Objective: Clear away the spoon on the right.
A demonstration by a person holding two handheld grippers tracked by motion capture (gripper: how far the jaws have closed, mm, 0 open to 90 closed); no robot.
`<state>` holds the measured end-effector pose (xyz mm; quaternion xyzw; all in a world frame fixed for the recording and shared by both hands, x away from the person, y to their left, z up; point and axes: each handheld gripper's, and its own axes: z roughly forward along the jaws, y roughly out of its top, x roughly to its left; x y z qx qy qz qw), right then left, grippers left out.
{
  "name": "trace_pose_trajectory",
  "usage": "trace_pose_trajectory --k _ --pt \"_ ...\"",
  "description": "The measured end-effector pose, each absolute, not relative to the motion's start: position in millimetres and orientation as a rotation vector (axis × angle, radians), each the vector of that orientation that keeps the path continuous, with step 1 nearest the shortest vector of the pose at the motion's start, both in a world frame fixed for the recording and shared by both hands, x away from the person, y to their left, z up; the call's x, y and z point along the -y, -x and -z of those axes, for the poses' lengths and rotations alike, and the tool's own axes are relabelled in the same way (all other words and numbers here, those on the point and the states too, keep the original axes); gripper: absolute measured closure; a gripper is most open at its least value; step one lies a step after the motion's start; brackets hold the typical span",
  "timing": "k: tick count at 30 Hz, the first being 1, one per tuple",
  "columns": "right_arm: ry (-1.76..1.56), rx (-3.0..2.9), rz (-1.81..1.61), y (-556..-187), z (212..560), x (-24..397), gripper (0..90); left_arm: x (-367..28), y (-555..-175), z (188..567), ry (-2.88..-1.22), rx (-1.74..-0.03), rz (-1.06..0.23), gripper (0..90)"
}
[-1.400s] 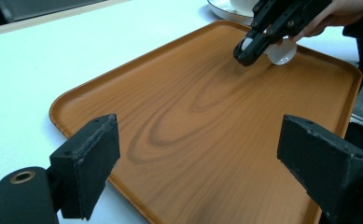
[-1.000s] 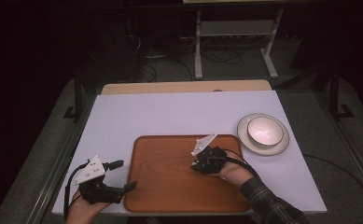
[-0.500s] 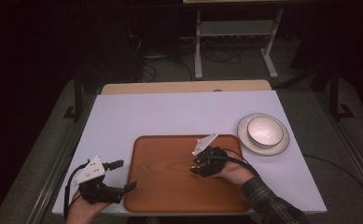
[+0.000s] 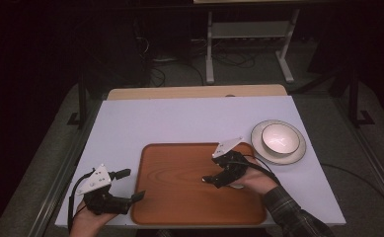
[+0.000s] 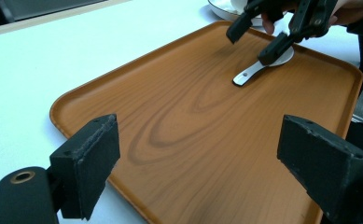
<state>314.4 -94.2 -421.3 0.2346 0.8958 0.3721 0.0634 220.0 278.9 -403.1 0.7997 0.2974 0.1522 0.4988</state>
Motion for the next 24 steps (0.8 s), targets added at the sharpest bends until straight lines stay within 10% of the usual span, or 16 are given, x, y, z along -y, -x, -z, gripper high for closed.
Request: trace_pose_trajectory --k 24 --pt "-0.799 -2.289 -1.466 -270 379 180 13.2 -283 -217 403 -1.931 -0.728 -0.377 12.8"
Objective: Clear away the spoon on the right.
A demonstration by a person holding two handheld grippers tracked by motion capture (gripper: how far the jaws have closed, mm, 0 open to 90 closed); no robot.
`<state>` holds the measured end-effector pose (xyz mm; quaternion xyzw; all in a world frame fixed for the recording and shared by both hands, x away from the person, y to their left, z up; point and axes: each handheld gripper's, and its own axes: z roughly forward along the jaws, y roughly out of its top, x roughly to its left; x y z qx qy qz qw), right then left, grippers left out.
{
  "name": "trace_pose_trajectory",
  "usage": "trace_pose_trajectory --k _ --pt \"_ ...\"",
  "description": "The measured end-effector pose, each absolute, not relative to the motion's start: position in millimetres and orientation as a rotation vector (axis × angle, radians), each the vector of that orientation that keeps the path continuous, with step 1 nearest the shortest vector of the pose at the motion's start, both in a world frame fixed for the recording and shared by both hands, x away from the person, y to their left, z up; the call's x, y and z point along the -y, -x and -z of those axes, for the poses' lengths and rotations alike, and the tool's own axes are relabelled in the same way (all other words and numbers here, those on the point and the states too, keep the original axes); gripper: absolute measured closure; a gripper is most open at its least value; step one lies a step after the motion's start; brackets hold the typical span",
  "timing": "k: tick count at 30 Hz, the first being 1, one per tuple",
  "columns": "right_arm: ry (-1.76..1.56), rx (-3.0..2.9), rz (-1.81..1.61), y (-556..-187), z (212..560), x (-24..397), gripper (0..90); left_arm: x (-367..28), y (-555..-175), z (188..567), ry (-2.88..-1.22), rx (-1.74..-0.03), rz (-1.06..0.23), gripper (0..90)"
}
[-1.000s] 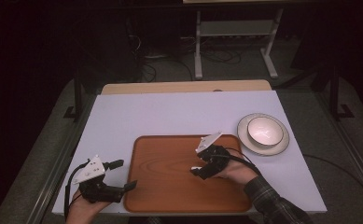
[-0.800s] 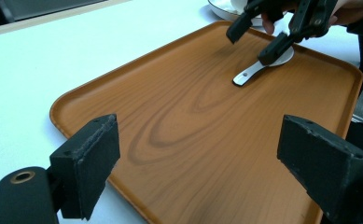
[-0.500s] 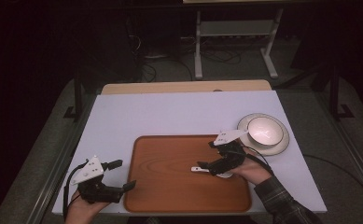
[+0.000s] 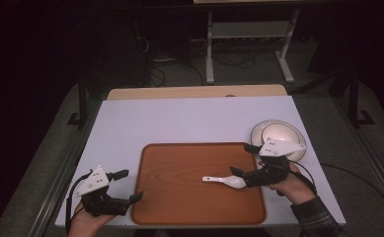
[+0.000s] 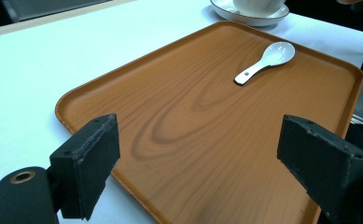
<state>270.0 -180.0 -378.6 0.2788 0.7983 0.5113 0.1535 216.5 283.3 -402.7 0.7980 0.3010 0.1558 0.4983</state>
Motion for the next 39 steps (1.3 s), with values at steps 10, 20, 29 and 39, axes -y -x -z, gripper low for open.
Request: trace_pose_trajectory --k 10,20,29,39 --pt "-0.828 -2.222 -1.516 -250 378 205 12.6 -284 -217 403 -1.930 -0.730 -0.375 12.9" --pt "-0.887 -2.181 -1.531 -239 382 229 8.4 -283 -217 403 -1.931 -0.729 -0.376 12.9" --pt "-0.935 -2.135 -1.544 -234 390 247 8.2 -283 -217 403 -1.934 -0.728 -0.371 12.9" --pt "-0.923 -2.149 -1.546 -234 394 250 7.6 -282 -217 403 -1.934 -0.728 -0.372 12.9"
